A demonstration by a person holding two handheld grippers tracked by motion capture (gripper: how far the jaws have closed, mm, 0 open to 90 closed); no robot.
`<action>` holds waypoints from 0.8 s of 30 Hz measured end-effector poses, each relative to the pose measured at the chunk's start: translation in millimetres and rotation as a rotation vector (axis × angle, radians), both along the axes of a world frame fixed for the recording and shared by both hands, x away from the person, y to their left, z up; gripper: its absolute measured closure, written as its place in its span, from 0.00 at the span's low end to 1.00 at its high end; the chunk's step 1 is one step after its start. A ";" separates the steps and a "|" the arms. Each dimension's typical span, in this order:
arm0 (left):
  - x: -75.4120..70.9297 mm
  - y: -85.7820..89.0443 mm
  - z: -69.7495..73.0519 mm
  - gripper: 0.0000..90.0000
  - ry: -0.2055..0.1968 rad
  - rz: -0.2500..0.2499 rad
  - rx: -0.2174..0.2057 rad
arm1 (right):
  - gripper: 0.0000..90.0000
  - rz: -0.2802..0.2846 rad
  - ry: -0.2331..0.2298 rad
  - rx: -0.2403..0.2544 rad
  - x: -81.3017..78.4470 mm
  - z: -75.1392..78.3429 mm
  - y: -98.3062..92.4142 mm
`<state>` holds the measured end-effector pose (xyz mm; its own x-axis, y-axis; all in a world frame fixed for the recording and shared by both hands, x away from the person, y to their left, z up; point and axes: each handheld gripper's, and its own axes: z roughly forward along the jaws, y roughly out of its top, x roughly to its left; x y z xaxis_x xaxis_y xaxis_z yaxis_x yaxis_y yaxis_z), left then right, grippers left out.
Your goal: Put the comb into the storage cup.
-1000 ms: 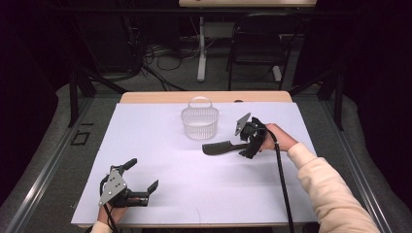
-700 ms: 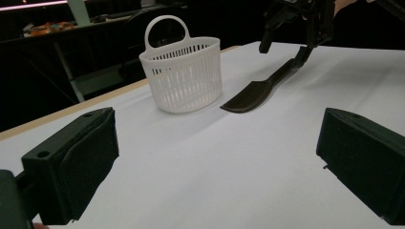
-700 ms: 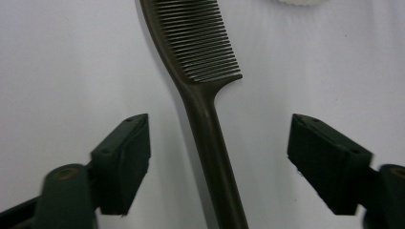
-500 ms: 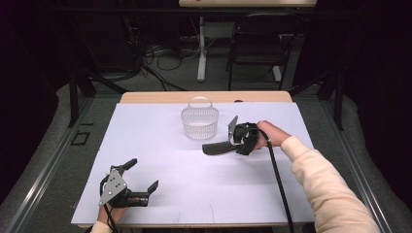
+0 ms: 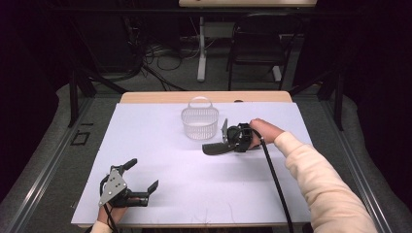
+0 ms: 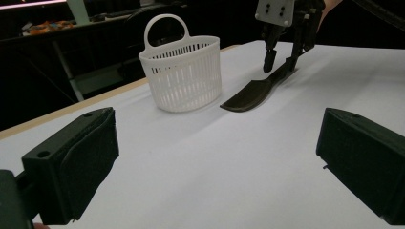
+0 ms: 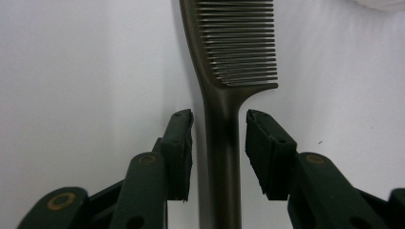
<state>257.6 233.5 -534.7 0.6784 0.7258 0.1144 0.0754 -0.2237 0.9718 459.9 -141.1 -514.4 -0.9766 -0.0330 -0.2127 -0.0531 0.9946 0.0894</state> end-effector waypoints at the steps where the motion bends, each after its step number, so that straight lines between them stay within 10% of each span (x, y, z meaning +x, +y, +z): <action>1: 0.0 0.0 0.0 0.00 0.000 0.000 0.000 | 0.70 0.005 0.001 -0.005 0.5 -1.4 1.3; 24: -0.1 -0.9 -0.2 0.01 0.000 -0.002 0.015 | 0.80 0.005 0.005 -0.075 7.2 -11.3 8.6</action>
